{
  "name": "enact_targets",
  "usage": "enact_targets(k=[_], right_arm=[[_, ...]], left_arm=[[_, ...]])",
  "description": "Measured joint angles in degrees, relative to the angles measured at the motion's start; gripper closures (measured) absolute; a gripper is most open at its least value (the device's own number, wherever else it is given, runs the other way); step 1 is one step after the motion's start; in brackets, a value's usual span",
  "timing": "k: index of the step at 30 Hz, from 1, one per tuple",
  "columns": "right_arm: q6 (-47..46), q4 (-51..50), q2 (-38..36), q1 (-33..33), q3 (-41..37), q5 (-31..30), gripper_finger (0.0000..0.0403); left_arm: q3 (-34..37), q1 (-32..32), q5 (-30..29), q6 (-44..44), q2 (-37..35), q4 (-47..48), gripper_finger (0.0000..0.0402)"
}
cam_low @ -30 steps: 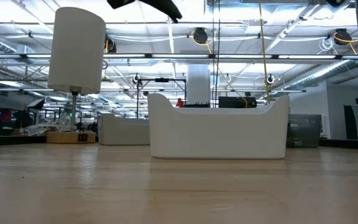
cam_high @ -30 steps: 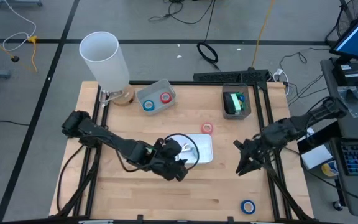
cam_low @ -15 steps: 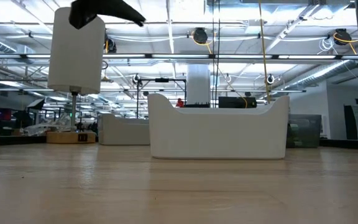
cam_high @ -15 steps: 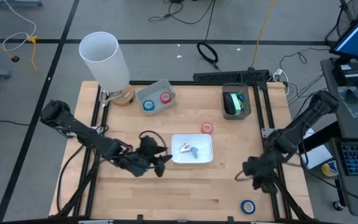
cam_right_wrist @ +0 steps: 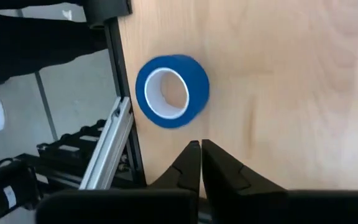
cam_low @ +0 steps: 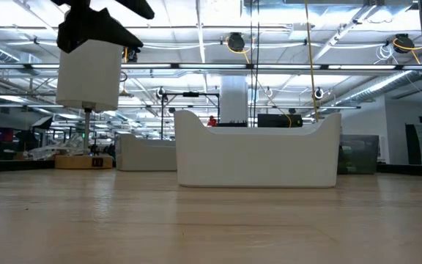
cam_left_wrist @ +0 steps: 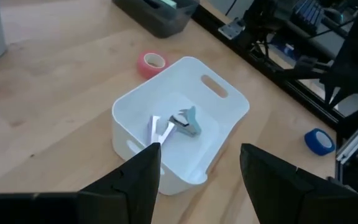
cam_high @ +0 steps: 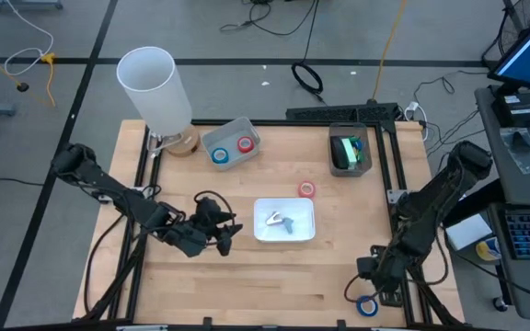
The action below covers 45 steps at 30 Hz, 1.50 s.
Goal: Pick and place Stapler, Stapler remover, tape
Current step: Put the blue tape into the gray bin
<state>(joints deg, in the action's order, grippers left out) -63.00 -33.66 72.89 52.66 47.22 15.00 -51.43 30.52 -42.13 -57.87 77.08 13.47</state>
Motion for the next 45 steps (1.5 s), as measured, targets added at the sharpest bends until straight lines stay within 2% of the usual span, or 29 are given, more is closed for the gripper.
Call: enact_targets(k=[3,11,21,26,31,35,45], right_arm=[[-1.1,2.1,2.2,-0.1,0.0,-0.1,0.0399],[-1.5,2.8,4.9,-0.6,0.0,-0.3,0.0364],[-3.8,2.8,4.9,-0.6,0.0,-0.5,0.0252],[-2.3,4.4,4.9,-0.4,0.0,-1.1,0.0216],[-0.6,7.0,4.9,0.4,0.0,-4.7,0.0213],[-0.4,7.7,4.9,1.1,-0.3,-4.8,0.022],[-3.6,20.2,4.9,1.7,-9.2,-4.5,0.0226]], left_arm=[[0.3,0.0,0.7,-0.1,0.0,0.0,0.0183],[0.3,1.1,0.8,0.5,0.0,0.1,0.0183],[0.3,3.0,0.1,0.4,0.0,0.5,0.0183],[0.3,3.0,0.1,0.7,0.0,0.5,0.0183],[0.3,3.0,0.1,0.7,0.0,0.7,0.0183],[0.3,3.0,0.1,0.7,0.0,1.2,0.0183],[0.3,3.0,0.1,0.6,0.0,1.8,0.0183]])
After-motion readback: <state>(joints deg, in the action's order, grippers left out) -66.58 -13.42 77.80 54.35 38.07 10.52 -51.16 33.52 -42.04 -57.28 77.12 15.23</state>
